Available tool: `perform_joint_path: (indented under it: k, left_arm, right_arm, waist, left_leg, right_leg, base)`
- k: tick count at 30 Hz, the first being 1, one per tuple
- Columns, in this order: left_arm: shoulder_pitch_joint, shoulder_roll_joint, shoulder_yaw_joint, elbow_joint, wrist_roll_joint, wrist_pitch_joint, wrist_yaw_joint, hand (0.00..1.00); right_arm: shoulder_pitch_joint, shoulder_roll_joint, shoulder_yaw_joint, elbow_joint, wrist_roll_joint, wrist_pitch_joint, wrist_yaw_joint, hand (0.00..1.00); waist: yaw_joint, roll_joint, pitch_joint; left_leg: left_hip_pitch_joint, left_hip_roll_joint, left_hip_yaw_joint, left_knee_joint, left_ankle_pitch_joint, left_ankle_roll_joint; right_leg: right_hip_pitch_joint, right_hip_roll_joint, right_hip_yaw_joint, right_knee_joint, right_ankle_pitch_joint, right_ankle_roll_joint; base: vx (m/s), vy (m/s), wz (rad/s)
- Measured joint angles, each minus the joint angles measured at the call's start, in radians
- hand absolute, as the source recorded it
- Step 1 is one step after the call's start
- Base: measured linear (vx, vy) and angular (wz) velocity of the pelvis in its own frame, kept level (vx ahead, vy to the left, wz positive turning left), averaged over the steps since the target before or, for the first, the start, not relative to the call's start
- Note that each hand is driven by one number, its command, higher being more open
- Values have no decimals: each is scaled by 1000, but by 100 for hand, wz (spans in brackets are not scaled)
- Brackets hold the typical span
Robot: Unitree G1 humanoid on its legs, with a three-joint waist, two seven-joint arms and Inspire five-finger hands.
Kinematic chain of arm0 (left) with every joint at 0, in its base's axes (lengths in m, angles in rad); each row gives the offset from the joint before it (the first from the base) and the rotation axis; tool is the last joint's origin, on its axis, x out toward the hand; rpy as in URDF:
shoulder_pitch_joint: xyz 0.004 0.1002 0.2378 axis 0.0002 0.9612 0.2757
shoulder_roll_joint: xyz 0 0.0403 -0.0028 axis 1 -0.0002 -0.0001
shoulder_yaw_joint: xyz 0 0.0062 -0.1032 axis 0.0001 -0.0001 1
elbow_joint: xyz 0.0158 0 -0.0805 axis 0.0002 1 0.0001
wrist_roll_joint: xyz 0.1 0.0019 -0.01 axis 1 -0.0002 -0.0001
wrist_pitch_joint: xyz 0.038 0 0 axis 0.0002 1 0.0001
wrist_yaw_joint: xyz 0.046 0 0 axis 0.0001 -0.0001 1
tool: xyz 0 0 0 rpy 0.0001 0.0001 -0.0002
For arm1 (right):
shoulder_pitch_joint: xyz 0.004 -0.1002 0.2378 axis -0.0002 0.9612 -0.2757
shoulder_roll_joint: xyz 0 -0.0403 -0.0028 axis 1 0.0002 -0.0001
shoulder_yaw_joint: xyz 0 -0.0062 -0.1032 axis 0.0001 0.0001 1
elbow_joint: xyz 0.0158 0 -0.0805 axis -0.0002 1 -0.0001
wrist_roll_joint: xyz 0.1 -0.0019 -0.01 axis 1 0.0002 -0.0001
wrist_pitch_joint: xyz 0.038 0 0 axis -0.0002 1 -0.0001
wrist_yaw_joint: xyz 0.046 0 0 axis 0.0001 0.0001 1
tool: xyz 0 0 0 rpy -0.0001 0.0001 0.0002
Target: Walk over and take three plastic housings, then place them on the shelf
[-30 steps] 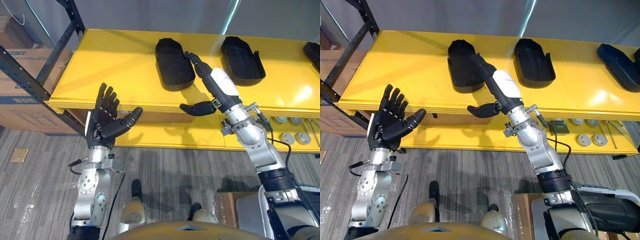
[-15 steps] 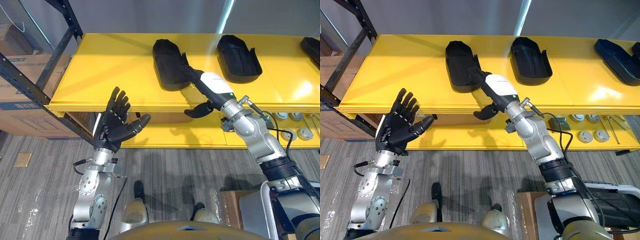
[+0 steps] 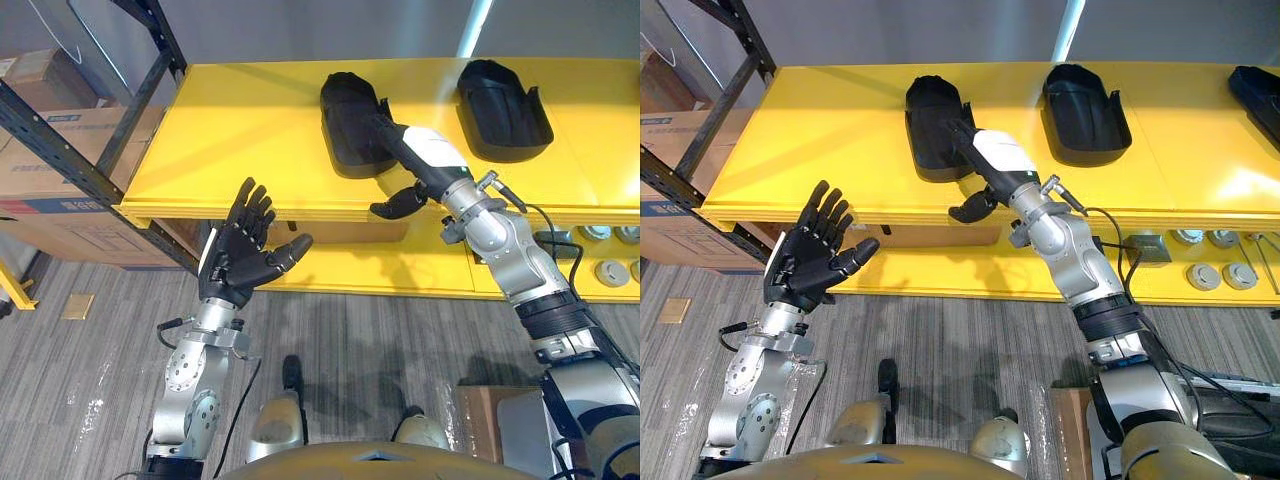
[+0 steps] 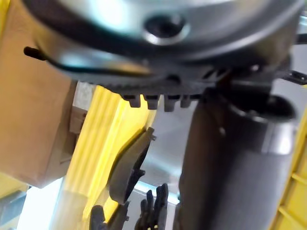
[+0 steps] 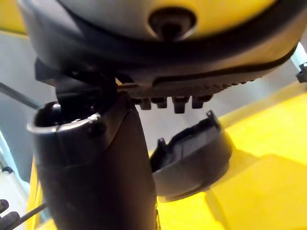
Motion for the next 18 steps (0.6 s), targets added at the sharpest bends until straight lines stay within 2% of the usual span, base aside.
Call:
perform_joint_path:
  k: [5, 10, 14, 18]
  left_arm:
    - [2, 0, -20, 1, 0, 13, 0, 100]
    - [32, 0, -40, 13, 1, 15, 1, 100]
    - [38, 0, -39, 20, 1, 16, 10, 100]
    - [38, 0, -38, 21, 1, 20, 13, 100]
  right_arm:
    - [-61, -2, 20, 4, -13, 64, 75, 0]
    - [-98, 0, 82, 5, -87, 166, 171, 0]
    - [-126, 0, 114, 36, -86, 186, 173, 0]
    - [-182, -1, 124, 111, -89, 205, 171, 0]
  waist:
    - [14, 0, 0]
    - [14, -3, 2]
    - [20, -3, 2]
    - [37, -3, 3]
  left_leg:
    - [-1, 2, -3, 0, -1, -4]
    - [1, 3, -2, 0, -8, 0]
    - [8, 2, -4, 0, -1, 8]
    - [17, 3, -7, 0, -8, 1]
  right_leg:
    - [0, 1, -3, 4, -1, -2]
    - [7, 0, -12, 4, -1, -1]
    - [19, 0, -18, 2, 0, -1]
    - [38, 1, -33, -2, -1, 0]
  base:
    - [-35, -23, 2]
    - [-28, -24, 3]
    - [4, -21, 3]
    - [-13, -29, 8]
